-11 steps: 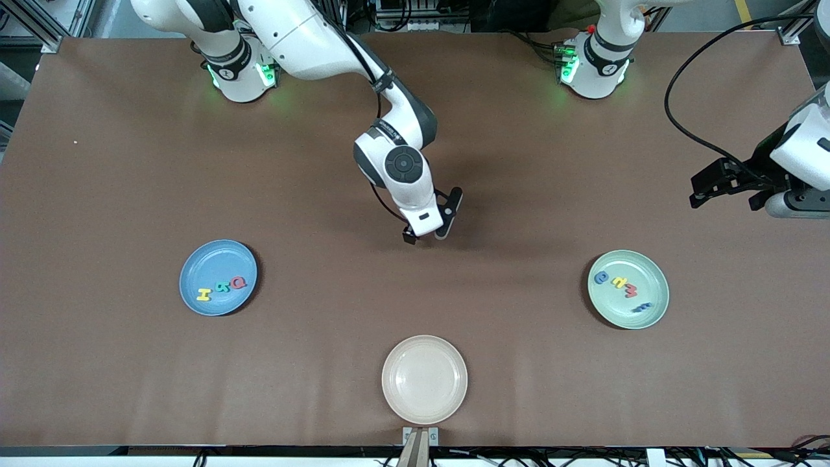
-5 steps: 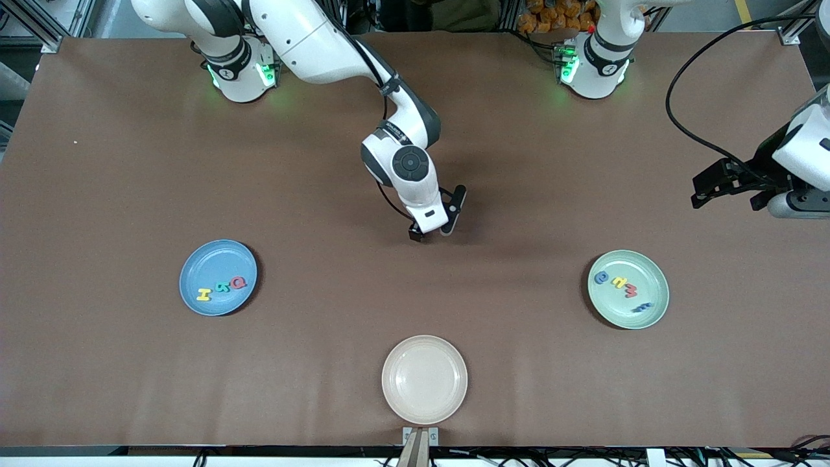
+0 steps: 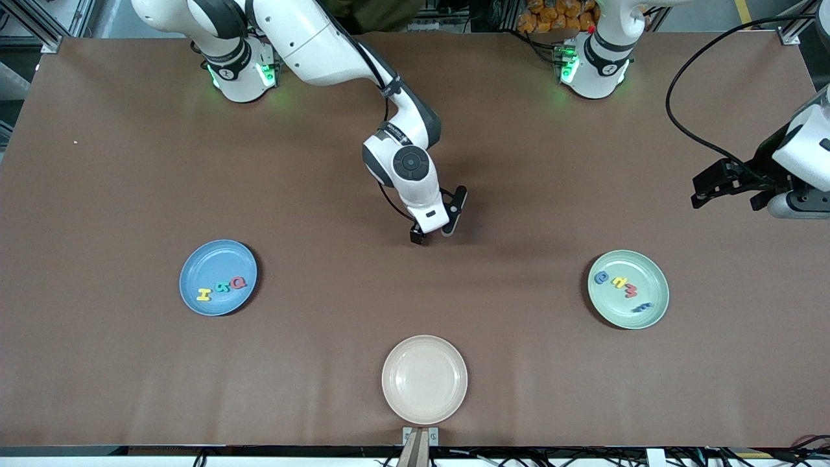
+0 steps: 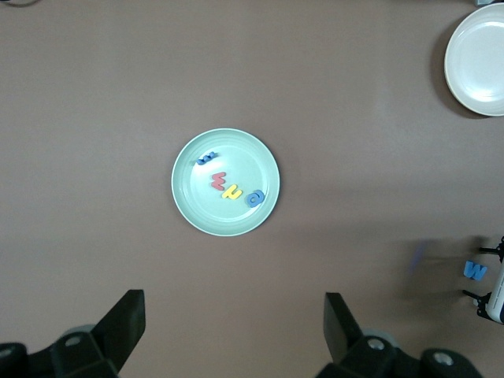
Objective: Sort uppercase to blue plate, lowercase to green plate
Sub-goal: 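Carry the W to the blue plate with the right gripper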
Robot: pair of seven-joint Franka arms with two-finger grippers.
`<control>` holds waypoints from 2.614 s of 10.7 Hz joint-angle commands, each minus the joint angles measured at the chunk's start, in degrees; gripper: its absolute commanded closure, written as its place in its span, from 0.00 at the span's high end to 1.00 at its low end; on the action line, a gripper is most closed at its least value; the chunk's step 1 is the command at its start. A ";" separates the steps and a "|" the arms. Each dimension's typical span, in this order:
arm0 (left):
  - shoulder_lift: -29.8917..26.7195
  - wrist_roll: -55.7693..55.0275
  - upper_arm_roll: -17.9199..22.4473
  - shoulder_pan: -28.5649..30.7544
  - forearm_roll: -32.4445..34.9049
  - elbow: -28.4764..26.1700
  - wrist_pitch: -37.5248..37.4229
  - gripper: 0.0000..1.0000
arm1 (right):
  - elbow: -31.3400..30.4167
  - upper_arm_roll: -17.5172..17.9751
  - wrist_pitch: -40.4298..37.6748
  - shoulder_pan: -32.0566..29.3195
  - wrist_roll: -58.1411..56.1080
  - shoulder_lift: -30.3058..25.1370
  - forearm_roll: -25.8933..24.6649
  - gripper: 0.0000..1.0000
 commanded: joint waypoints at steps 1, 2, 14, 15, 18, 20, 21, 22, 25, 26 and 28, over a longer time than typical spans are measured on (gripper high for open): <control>-0.25 -0.81 0.32 -0.11 -0.61 -0.18 -0.58 1.00 | -0.16 -0.87 0.96 1.10 -0.14 0.37 0.63 0.48; -0.52 -0.46 0.59 -0.03 -0.61 -0.18 -0.58 1.00 | -0.16 -0.96 1.05 1.36 -0.23 0.36 0.02 0.11; 0.89 -0.02 0.41 0.33 -0.61 -0.53 -0.58 1.00 | 0.45 -14.74 -4.14 0.05 -0.05 -5.43 -1.22 0.00; 1.24 -0.02 0.41 0.33 -0.61 -0.54 -0.49 1.00 | 0.45 -16.15 -4.57 -0.04 0.12 -6.31 -1.22 0.00; 2.29 -0.98 0.06 -0.81 -0.61 -0.45 -0.49 1.00 | 0.37 -22.82 -4.67 -1.18 -0.05 -8.59 -1.92 0.00; 2.56 -0.81 0.15 -0.82 -0.61 -0.36 -0.49 1.00 | -0.07 -26.00 -5.71 -4.24 -0.66 -8.78 -2.10 0.00; 2.56 -0.72 0.24 -0.64 -0.52 -0.36 -0.49 1.00 | -0.07 -26.70 -7.37 -6.09 -1.01 -8.86 -2.10 0.00; 2.47 -0.20 0.41 -0.12 0.09 -0.27 -0.49 1.00 | -0.25 -27.49 -9.74 -7.84 -1.45 -8.86 -2.10 0.00; 1.51 -0.19 0.59 0.24 3.96 0.34 -0.49 1.00 | -2.35 -27.68 -19.57 -14.26 -1.99 -12.37 -3.49 0.00; 0.98 -0.19 0.85 0.50 3.96 0.43 -0.49 1.00 | -4.62 -27.50 -21.43 -16.19 -2.16 -13.68 -3.68 0.00; 0.36 -0.28 1.55 0.50 3.96 0.43 -0.58 1.00 | -8.93 -27.41 -22.59 -19.10 -2.33 -15.54 -3.68 0.00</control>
